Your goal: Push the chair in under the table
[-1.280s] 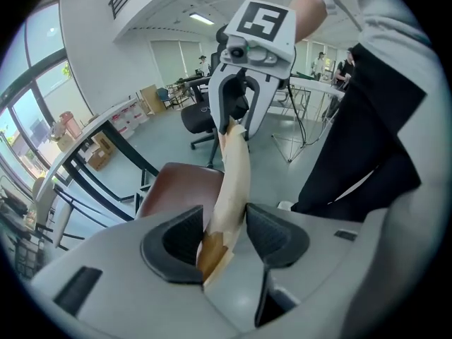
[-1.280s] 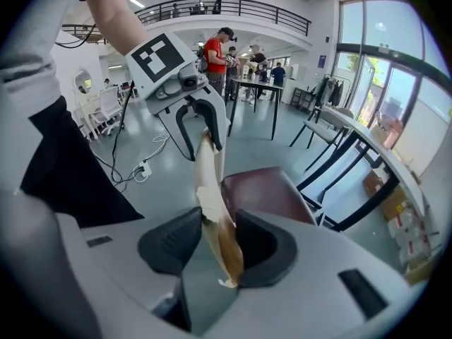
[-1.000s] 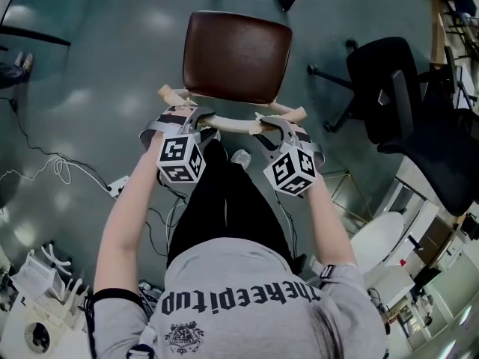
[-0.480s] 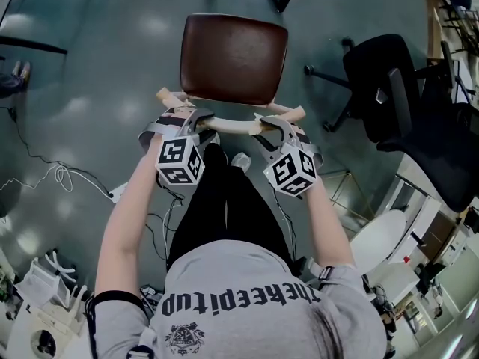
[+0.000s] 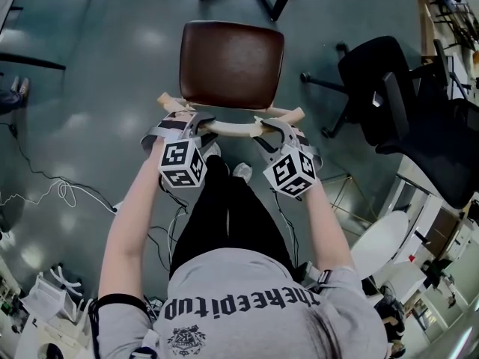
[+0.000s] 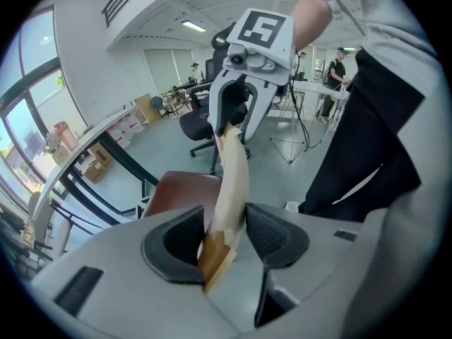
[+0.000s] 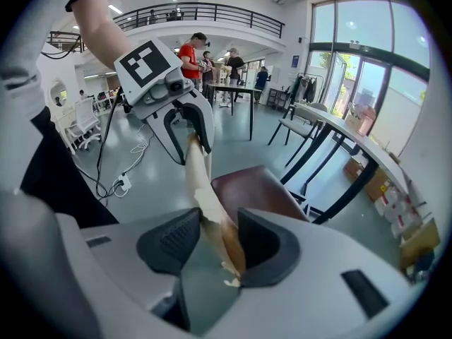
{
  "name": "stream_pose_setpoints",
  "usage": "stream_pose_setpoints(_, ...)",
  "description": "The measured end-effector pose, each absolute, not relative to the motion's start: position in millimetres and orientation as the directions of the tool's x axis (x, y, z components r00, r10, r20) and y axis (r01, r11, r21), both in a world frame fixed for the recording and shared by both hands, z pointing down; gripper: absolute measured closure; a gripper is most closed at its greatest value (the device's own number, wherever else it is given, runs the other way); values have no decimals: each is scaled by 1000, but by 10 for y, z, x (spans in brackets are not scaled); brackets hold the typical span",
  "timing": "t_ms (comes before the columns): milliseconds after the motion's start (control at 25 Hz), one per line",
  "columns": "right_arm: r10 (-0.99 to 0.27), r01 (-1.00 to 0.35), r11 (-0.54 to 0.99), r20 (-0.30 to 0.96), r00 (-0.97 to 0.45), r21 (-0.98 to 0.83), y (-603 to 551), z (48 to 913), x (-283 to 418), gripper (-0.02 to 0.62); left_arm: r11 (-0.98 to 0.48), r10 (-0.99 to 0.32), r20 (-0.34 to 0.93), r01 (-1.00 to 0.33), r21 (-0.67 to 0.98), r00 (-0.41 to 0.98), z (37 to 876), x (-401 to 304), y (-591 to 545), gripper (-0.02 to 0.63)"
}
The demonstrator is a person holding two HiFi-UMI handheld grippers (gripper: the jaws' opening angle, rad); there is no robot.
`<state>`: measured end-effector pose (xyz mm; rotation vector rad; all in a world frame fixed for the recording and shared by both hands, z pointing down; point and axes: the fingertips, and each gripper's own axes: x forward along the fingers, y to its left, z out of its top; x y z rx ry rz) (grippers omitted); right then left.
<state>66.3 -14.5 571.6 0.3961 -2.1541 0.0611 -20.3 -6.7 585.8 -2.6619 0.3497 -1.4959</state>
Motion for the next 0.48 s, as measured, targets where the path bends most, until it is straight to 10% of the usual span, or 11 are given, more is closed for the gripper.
stream_pose_setpoints(480, -299, -363, 925, 805, -513, 112, -451, 5729, 544, 419, -976, -220, 829, -125, -181, 514, 5869, -325, -403, 410)
